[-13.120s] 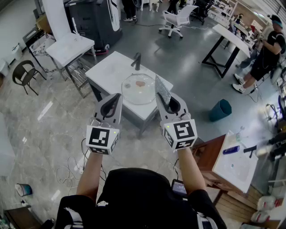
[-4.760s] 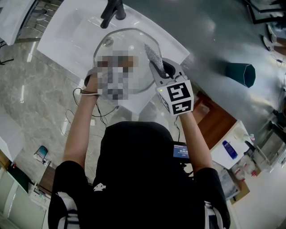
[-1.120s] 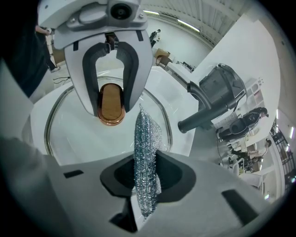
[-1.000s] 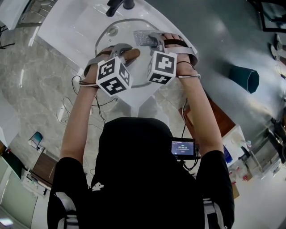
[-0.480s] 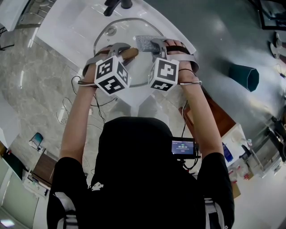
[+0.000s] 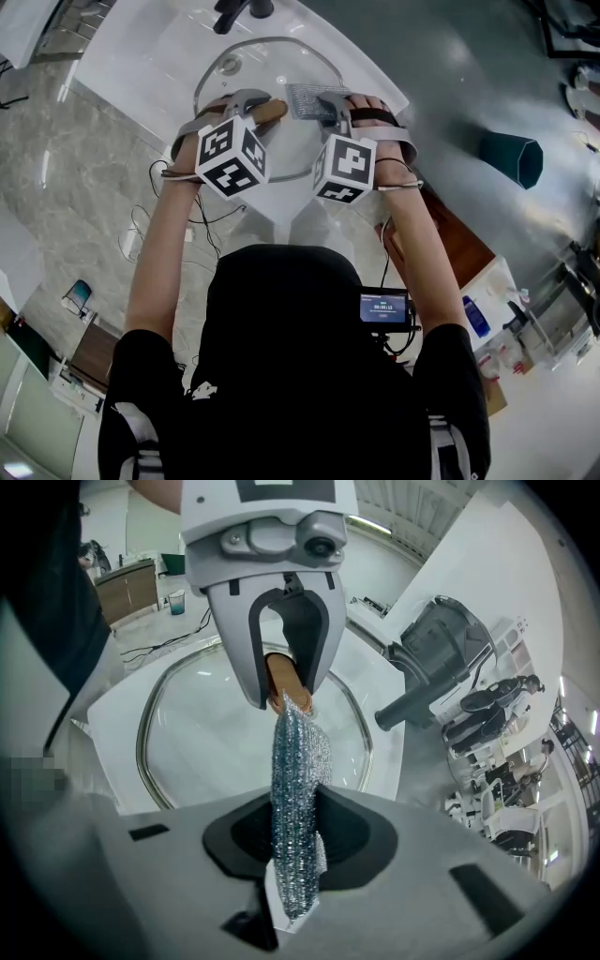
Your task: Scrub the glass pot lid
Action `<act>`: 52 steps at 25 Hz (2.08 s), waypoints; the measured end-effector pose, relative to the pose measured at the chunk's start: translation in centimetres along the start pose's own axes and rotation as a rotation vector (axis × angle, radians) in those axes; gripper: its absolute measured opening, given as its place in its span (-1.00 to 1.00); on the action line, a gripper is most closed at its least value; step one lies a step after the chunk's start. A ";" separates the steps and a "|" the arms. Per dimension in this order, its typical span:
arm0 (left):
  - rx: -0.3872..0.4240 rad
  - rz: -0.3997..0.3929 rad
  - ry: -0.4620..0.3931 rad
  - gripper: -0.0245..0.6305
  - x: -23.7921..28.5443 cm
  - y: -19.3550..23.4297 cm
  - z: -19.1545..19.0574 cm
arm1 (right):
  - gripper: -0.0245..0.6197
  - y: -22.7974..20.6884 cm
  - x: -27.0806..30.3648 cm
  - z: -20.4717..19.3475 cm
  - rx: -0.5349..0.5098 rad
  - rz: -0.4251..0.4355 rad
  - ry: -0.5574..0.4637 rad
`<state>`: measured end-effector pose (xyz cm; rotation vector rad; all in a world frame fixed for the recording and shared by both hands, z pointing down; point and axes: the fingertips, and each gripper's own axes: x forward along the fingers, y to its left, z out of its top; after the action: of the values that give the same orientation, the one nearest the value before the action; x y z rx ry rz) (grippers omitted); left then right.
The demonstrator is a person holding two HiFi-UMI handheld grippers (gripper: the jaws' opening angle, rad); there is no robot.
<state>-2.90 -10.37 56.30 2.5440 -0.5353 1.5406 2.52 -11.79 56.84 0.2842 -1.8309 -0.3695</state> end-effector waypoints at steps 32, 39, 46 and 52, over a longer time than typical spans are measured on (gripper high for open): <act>-0.002 0.008 0.006 -0.41 0.1 0.2 -0.1 | -0.69 5.6 -2.4 0.1 0.040 0.051 0.000; -0.002 0.009 0.005 -0.41 0.1 0.2 -0.1 | -0.69 5.3 -2.5 0.0 0.065 0.043 -0.014; 0.000 0.011 -0.001 -0.41 0.0 0.3 0.0 | -0.70 3.7 -2.1 -0.5 0.071 0.007 0.000; -0.001 0.008 -0.002 -0.41 0.1 0.3 -0.1 | -0.70 2.3 -1.1 -0.6 0.059 0.001 0.012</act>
<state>-3.09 -10.63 56.40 2.5458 -0.5474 1.5409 3.41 -9.35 56.87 0.3255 -1.8326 -0.3127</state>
